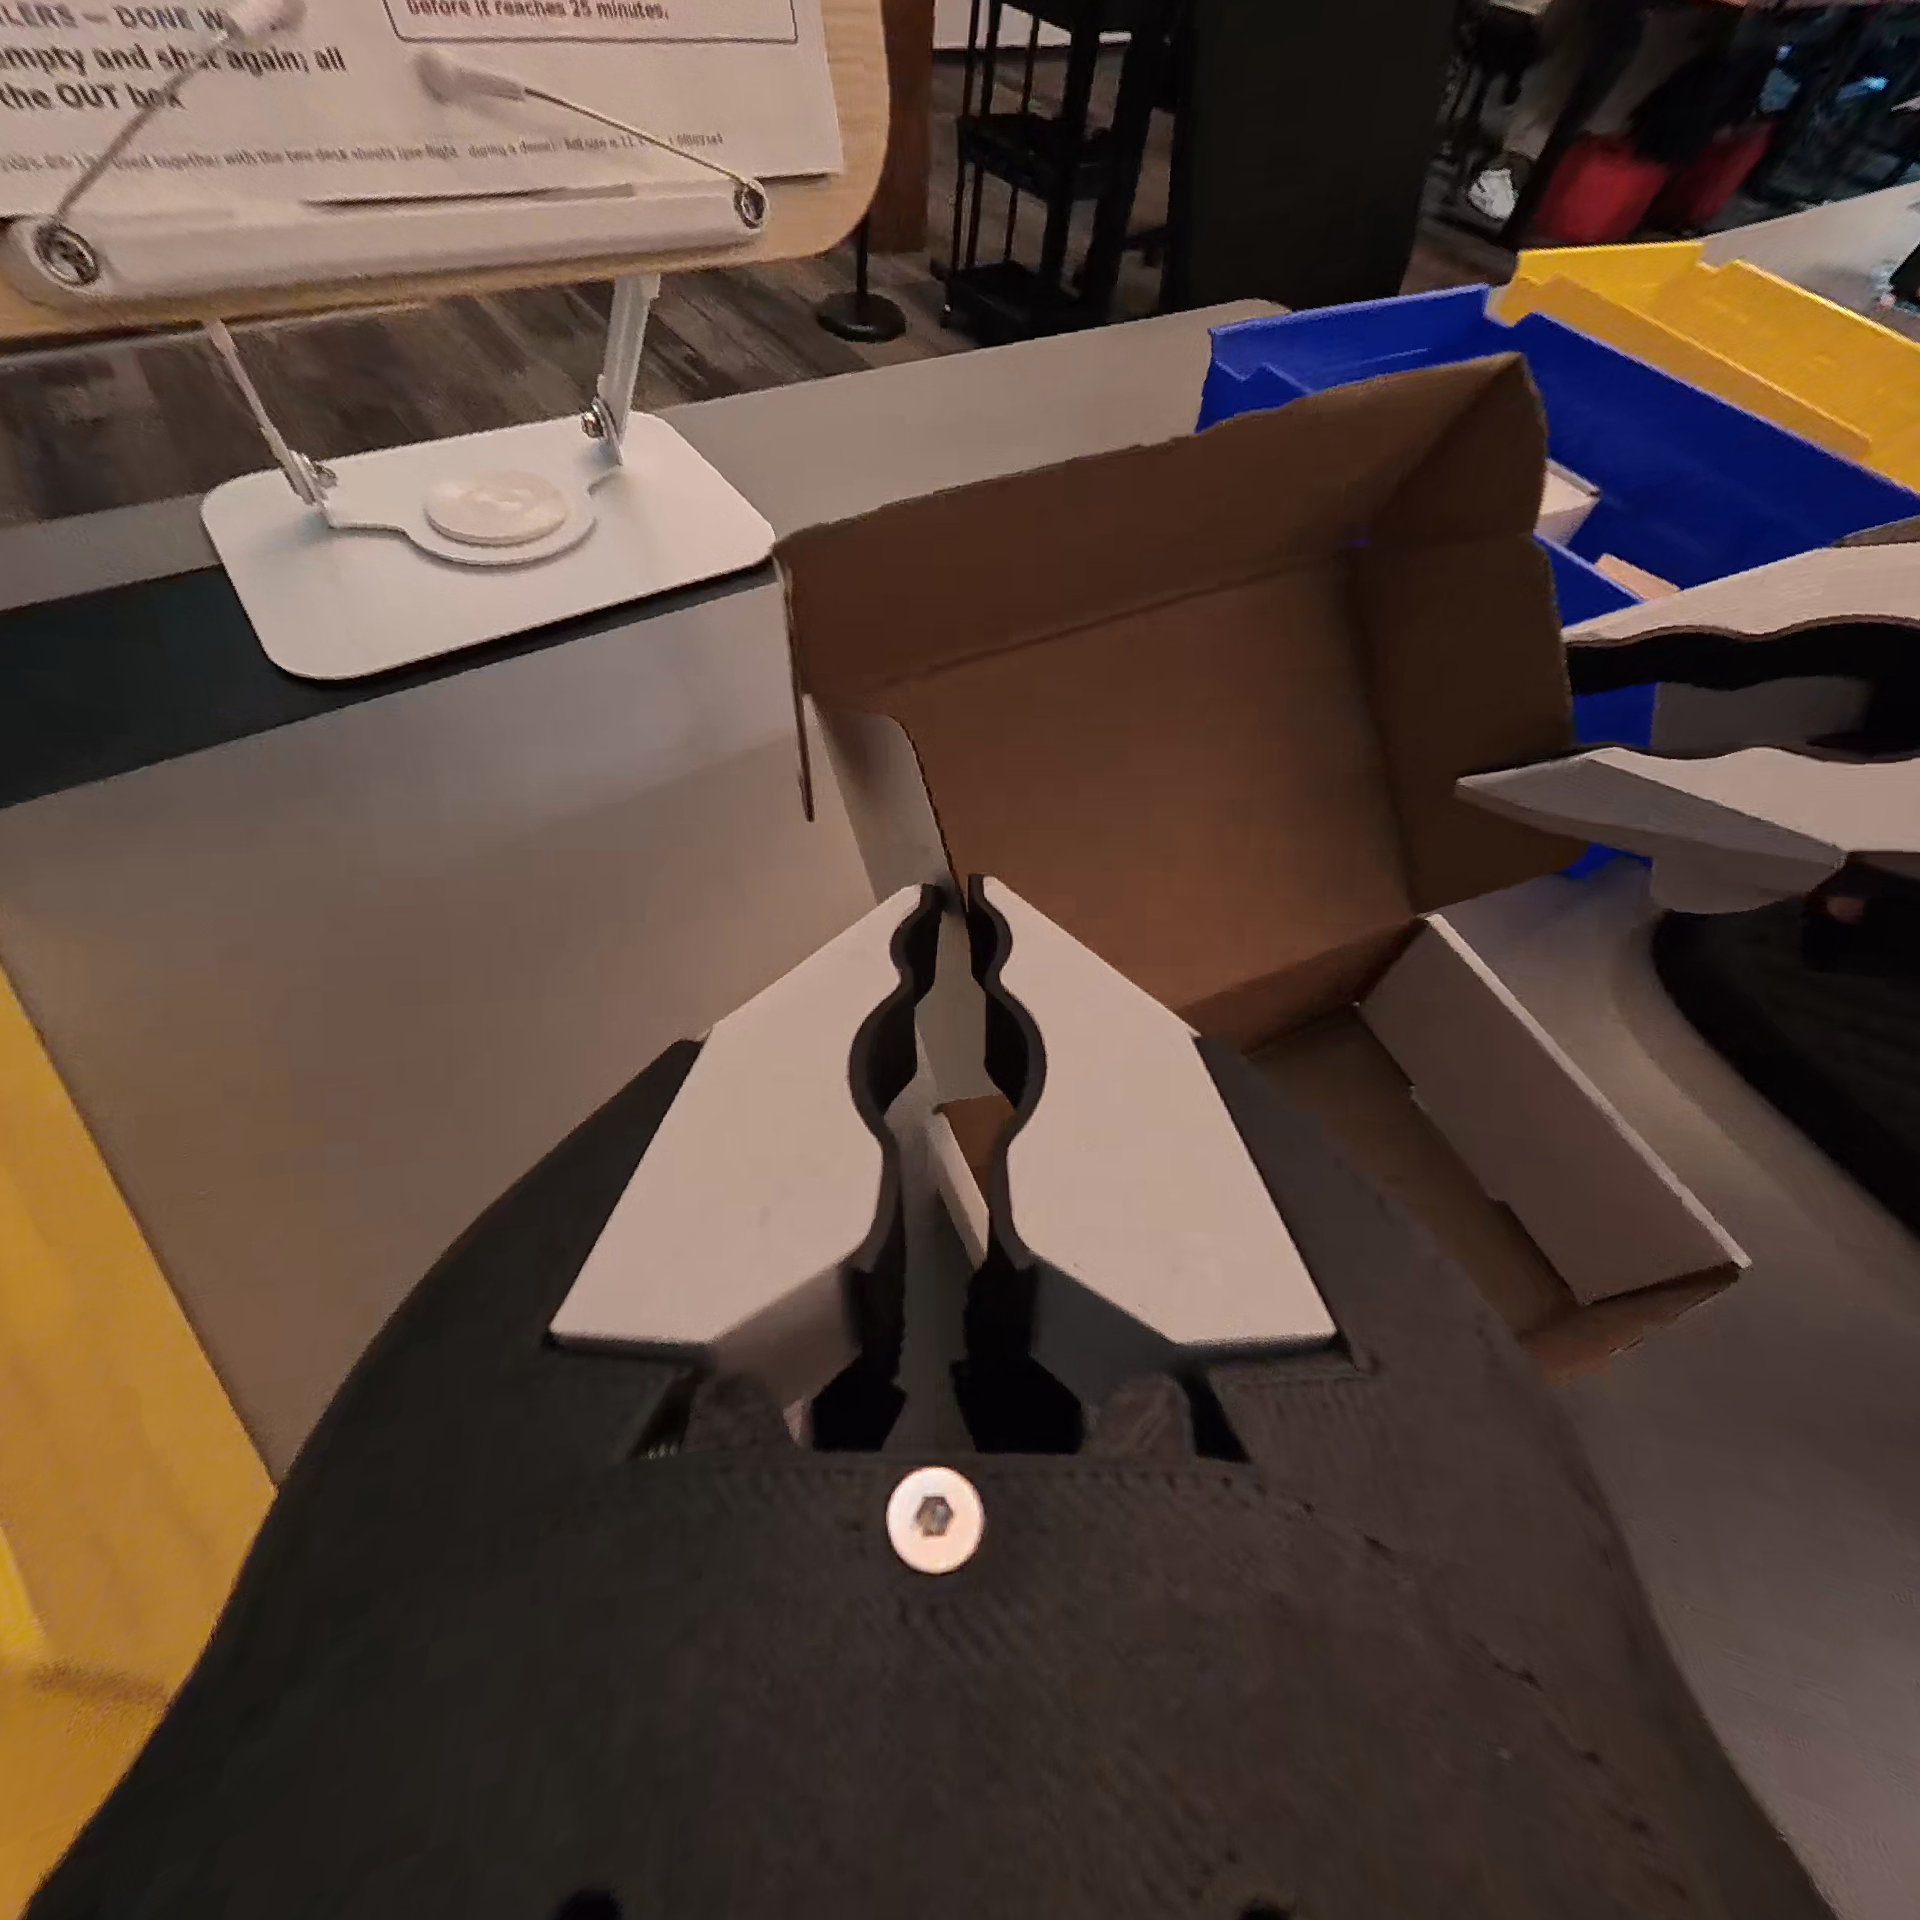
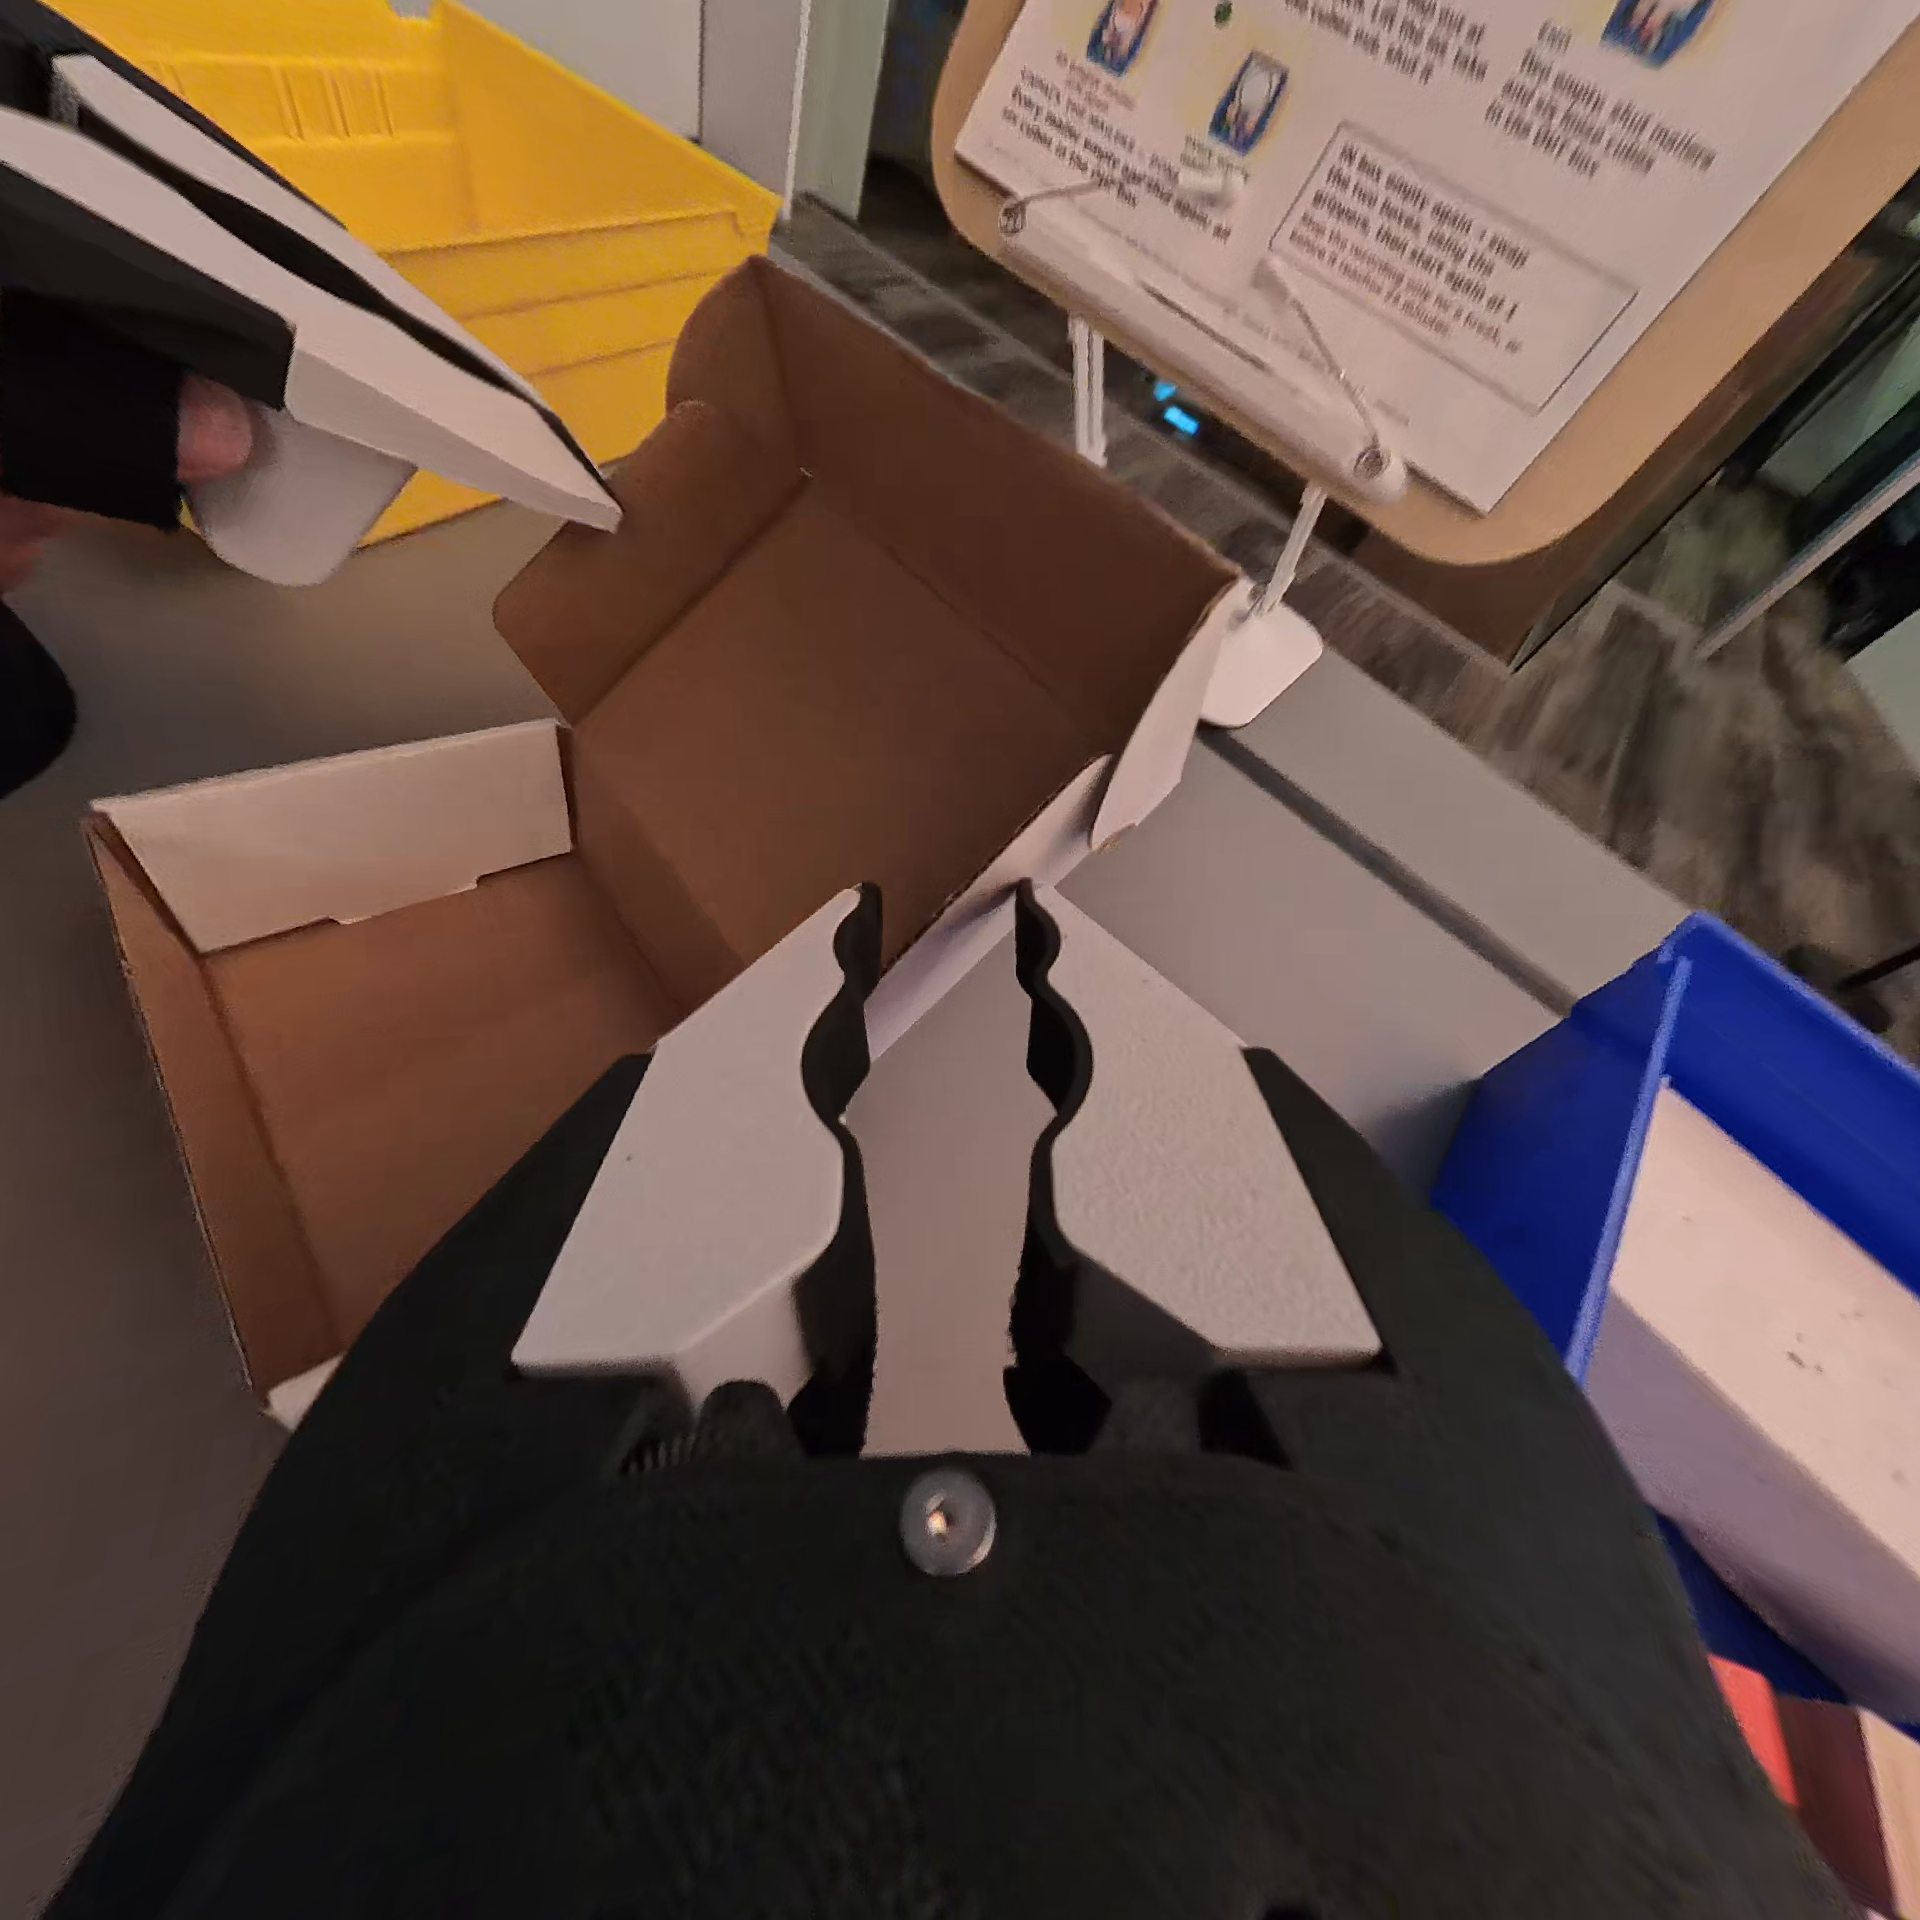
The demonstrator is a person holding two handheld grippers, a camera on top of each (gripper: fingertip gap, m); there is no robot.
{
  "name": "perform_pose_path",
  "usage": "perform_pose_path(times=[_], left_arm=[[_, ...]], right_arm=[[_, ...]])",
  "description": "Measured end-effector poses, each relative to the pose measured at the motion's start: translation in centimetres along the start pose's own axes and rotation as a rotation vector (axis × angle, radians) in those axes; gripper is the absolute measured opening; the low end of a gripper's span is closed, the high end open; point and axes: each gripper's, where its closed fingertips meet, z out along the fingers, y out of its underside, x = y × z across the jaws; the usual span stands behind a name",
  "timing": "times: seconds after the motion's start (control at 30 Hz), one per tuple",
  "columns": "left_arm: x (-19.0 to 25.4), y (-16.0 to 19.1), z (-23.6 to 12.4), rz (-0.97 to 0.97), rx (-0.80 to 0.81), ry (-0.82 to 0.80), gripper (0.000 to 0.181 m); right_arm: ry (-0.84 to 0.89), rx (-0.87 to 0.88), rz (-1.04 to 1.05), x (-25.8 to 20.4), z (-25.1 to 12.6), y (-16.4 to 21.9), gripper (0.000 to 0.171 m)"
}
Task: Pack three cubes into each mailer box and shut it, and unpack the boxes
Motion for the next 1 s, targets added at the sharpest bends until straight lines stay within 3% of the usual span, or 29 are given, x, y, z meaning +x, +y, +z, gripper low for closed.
perform_pose_path(times=[0.3,0.6,0.73,0.9,1.0], left_arm=[[0.3,0.5,0.5,-0.006,0.003,0.026,0.006],[2.8,1.9,-2.6,0.071,0.115,-0.086,0.005],[4.0,2.7,-4.0,0.088,0.136,-0.108,0.006],[5.5,4.2,-5.8,0.091,0.146,-0.102,0.007],[6.3,5.7,-6.5,0.067,0.119,-0.064,0.01]], right_arm=[[0.041,0.033,-0.049,-0.3,-0.9,0.7,0.025],[0.164,0.045,0.019,-3.5,-3.4,1.6,0.029],[0.14,0.091,0.146,-5.2,-4.9,1.6,0.038],[0.143,0.097,0.087,-7.7,-6.2,2.2,0.056],[0.13,0.097,0.094,-9.2,-7.0,2.9,0.059]])
